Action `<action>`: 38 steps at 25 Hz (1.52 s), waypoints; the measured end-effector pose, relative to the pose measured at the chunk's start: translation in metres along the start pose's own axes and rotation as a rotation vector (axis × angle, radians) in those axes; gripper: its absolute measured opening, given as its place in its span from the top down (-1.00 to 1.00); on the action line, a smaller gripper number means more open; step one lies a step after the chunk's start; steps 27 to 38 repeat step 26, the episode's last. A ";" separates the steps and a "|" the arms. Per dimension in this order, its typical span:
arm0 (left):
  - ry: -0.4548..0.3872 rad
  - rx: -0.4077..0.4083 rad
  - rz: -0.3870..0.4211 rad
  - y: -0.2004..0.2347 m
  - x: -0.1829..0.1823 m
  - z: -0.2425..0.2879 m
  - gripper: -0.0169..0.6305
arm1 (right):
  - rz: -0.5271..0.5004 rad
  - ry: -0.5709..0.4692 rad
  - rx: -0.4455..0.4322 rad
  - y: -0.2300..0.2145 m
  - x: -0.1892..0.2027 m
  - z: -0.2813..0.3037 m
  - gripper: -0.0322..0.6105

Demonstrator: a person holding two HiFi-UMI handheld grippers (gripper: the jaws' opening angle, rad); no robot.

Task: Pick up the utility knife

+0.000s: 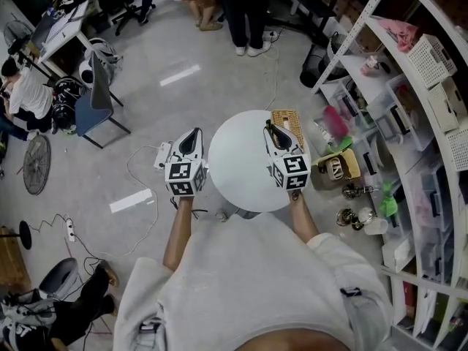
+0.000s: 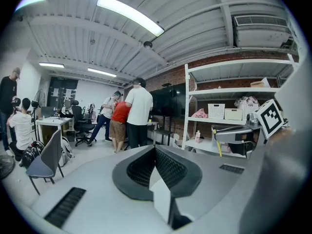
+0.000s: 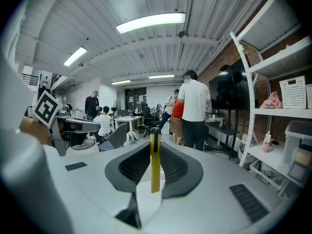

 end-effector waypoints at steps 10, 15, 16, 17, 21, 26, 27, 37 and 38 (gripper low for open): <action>-0.008 0.002 -0.001 -0.002 -0.001 0.002 0.89 | -0.006 -0.007 0.012 -0.004 -0.001 0.004 0.64; -0.003 0.001 -0.003 -0.001 0.000 0.002 0.89 | -0.006 0.003 0.010 -0.004 0.000 0.004 0.64; -0.001 0.001 -0.004 0.000 0.001 0.003 0.89 | -0.007 0.004 0.009 -0.004 0.000 0.004 0.64; 0.000 0.000 -0.004 0.000 0.001 0.003 0.89 | -0.008 0.006 0.008 -0.005 0.001 0.005 0.64; 0.003 0.003 -0.007 0.000 0.002 0.004 0.89 | -0.009 0.011 0.006 -0.004 0.001 0.006 0.64; 0.009 0.006 -0.005 0.002 0.002 0.007 0.89 | -0.006 0.014 0.005 -0.004 0.001 0.010 0.64; 0.009 0.006 -0.005 0.002 0.002 0.007 0.89 | -0.006 0.014 0.005 -0.004 0.001 0.010 0.64; 0.009 0.006 -0.005 0.002 0.002 0.007 0.89 | -0.006 0.014 0.005 -0.004 0.001 0.010 0.64; 0.009 0.006 -0.005 0.002 0.002 0.007 0.89 | -0.006 0.014 0.005 -0.004 0.001 0.010 0.64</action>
Point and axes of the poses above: the fingertips, and each gripper's own axes: z forward along the fingers, y to its left, x out of its underside, the point moved 10 cm from there along -z, backward along the fingers, and after that the axes turned 3 degrees about -z, right-handed, at the moved point
